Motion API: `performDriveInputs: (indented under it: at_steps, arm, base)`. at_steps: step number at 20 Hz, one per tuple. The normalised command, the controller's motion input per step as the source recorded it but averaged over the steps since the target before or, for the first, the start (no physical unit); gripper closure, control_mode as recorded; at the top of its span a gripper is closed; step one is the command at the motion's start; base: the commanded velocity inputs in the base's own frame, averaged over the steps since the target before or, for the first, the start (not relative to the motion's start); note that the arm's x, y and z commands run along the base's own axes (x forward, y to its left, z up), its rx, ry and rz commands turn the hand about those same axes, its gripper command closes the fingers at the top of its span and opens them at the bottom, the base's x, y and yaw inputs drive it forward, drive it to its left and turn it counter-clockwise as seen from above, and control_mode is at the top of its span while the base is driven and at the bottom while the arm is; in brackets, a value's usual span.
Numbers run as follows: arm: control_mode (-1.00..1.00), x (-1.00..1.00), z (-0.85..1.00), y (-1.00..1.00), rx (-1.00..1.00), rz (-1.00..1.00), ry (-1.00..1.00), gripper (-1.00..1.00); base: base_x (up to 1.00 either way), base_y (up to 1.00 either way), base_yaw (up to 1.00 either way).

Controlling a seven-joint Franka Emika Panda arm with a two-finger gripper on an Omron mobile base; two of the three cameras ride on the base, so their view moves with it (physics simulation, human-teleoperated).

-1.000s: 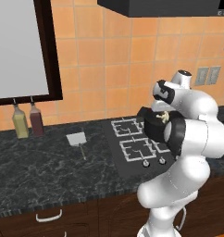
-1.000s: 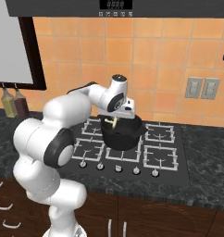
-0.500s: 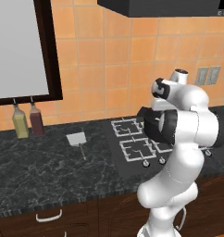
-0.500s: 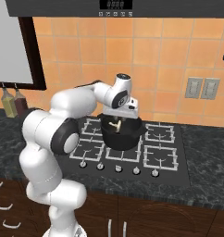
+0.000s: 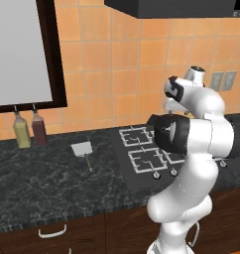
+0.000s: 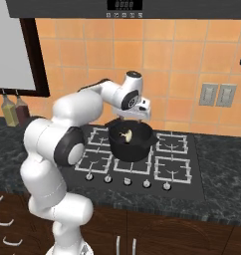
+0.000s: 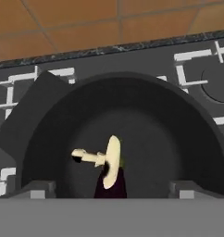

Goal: Put the mushroom and eggplant in the pot. Retrieve the spatula and lightly stir the vegetables in the pot.

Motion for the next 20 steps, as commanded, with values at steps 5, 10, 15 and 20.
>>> performDriveInputs:
  at_steps: [5, 10, 15, 20]
  arm:
    - [-1.0, -0.49, 0.2, 0.99, -0.03, 0.02, -0.11, -1.0]
    - [-1.0, -0.36, -0.14, 0.9, -0.13, 0.19, 0.02, -1.0]
    - [-1.0, -0.01, -0.18, 0.57, -0.12, 0.02, 0.02, -1.0]
    - [-1.0, -0.1, -0.11, 1.0, -0.09, 0.0, 0.2, -1.0]
  base:
    - [0.0, 0.0, 0.0]
    - [0.0, 0.0, 0.0]
    - [0.0, 0.0, 0.0]
    - [0.0, 0.0, 0.0]
